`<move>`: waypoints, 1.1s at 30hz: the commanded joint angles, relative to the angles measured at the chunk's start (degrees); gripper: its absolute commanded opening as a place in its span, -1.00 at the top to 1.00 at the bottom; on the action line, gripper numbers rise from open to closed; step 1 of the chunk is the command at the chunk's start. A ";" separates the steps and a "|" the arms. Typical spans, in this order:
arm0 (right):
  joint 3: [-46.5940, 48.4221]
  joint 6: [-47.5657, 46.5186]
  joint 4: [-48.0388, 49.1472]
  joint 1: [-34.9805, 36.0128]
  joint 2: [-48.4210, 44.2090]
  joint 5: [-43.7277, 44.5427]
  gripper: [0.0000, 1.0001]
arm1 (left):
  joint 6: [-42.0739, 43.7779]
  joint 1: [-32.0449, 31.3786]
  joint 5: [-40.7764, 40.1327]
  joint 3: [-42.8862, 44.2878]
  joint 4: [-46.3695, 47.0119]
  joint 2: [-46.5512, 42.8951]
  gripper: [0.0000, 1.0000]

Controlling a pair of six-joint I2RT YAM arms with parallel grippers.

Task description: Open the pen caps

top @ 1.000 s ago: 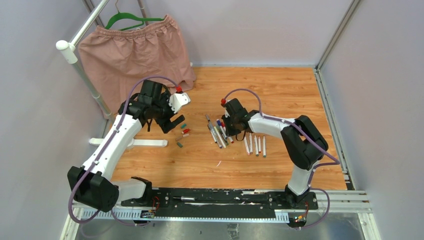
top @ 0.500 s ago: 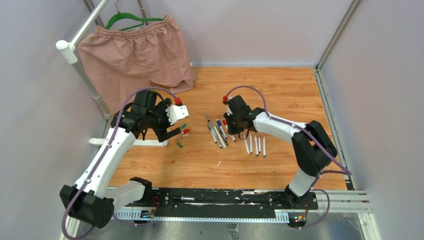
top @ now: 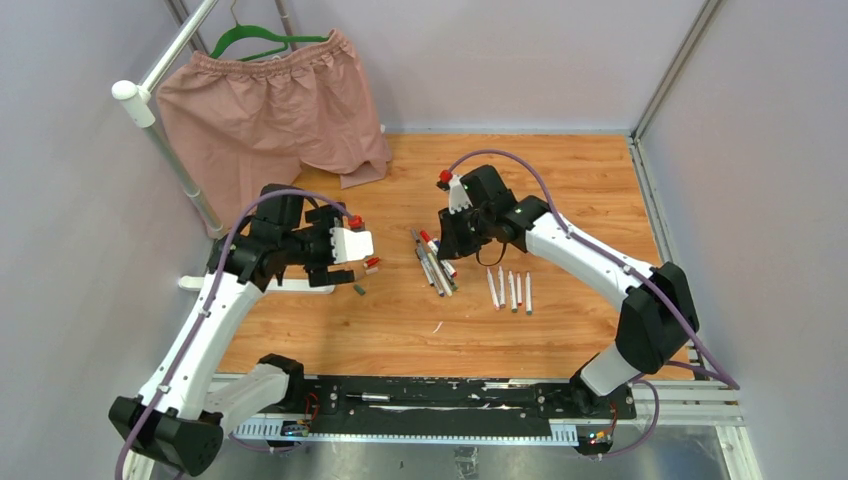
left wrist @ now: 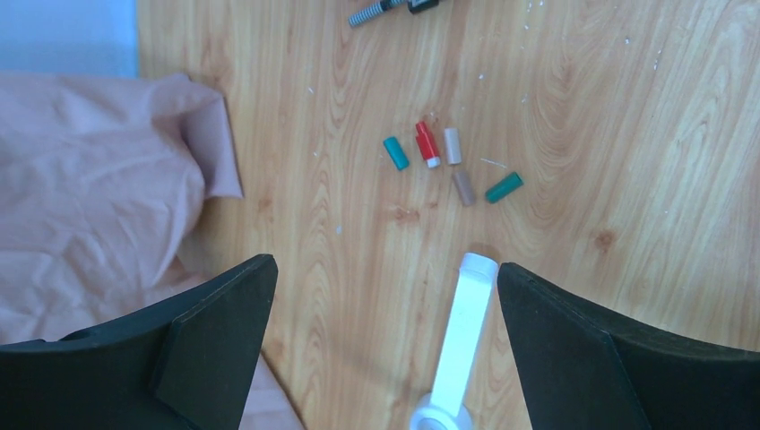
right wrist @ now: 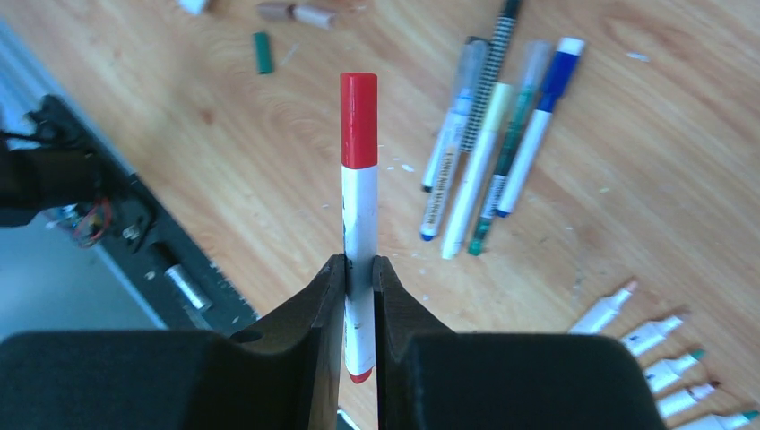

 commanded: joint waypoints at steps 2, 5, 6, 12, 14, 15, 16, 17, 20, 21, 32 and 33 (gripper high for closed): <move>4.94 1.96 -5.87 2.64 0.45 -11.61 1.00 | 7.92 -3.19 2.88 -0.98 -0.41 -3.57 -1.00; 6.16 3.24 -6.05 3.33 1.44 -16.71 1.00 | 11.32 -4.37 3.24 -2.35 -0.36 -6.10 -1.00; 6.26 3.47 -6.14 3.46 1.62 -18.16 1.00 | 12.79 -4.45 3.68 -3.21 -0.34 -7.17 -1.00; 7.44 3.55 -6.95 4.62 2.21 -23.74 1.00 | 22.63 -6.79 5.35 -7.92 -0.25 -12.84 -0.95; 8.46 4.24 -6.92 5.23 2.89 -25.29 1.00 | 23.78 -8.71 6.15 -7.97 -0.25 -13.14 -0.93; 9.04 4.38 -6.96 5.70 3.48 -26.01 1.00 | 24.16 -9.87 6.22 -7.88 -0.21 -13.02 -0.91; 9.75 4.60 -6.96 6.19 4.13 -26.93 1.00 | 24.37 -11.22 5.76 -7.64 -0.18 -12.54 -0.90; 10.51 4.78 -6.94 6.64 4.67 -27.71 1.00 | 24.57 -12.45 5.14 -7.27 -0.17 -11.96 -0.88; 12.22 5.08 -6.89 7.86 6.28 -29.35 1.00 | 24.71 -15.29 2.85 -5.91 -0.16 -9.99 -0.83; 12.71 5.15 -6.88 8.35 6.73 -29.68 1.00 | 24.83 -15.66 2.49 -5.37 -0.21 -9.28 -0.82; 15.37 7.70 -4.62 9.90 9.08 -32.94 1.00 | 25.41 -17.95 -1.08 -5.08 -0.34 -6.83 -0.32; 15.40 8.13 -4.07 9.86 9.40 -33.39 1.00 | 25.23 -18.30 -1.20 -5.15 -0.26 -6.76 -0.23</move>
